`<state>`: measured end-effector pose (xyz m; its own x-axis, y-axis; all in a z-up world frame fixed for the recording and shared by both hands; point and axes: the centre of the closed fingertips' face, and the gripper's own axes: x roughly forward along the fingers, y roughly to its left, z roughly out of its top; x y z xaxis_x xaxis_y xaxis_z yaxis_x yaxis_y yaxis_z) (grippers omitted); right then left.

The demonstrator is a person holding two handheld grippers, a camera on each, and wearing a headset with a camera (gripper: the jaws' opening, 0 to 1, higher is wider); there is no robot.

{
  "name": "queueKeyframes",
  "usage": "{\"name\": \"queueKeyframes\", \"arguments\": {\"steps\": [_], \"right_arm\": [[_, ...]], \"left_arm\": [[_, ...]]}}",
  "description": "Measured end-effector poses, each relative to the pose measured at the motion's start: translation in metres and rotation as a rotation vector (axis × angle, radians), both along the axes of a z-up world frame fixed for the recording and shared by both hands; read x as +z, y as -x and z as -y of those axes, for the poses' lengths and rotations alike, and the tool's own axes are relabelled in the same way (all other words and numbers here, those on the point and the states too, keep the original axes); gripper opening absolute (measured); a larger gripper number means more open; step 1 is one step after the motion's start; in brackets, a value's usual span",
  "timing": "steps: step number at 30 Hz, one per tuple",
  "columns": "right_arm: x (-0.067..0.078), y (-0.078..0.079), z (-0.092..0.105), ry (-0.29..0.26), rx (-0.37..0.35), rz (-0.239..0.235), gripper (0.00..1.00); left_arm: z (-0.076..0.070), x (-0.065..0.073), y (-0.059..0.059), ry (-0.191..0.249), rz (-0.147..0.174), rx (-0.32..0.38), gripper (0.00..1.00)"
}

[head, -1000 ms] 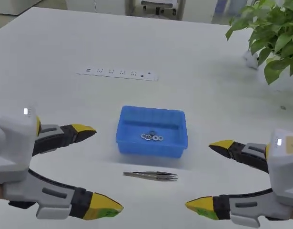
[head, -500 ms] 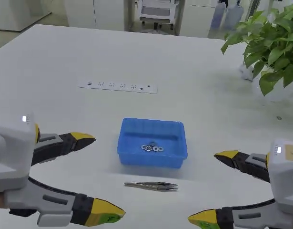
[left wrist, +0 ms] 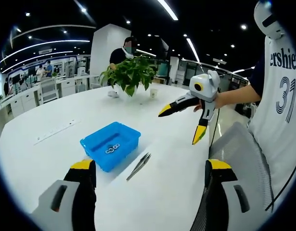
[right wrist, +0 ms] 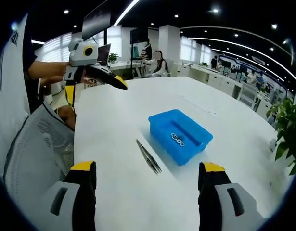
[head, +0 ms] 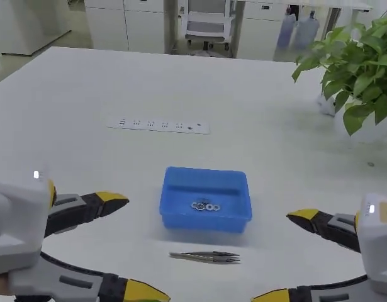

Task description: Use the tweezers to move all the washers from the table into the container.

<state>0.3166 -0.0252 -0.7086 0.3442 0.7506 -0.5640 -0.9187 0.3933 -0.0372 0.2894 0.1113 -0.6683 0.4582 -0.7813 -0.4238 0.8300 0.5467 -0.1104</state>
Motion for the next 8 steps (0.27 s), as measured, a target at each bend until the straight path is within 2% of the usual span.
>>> {"name": "queueKeyframes", "arguments": {"steps": [6, 8], "right_arm": [[0.0003, 0.0012, 0.0002, 0.002, -0.001, -0.002, 0.89], [0.0010, 0.0023, 0.0002, -0.004, -0.004, -0.003, 0.89]], "left_arm": [[0.0005, 0.0031, 0.0008, 0.014, 0.002, 0.010, 0.99], [0.0017, 0.0090, -0.0002, 0.028, 0.023, 0.013, 0.99]]}}
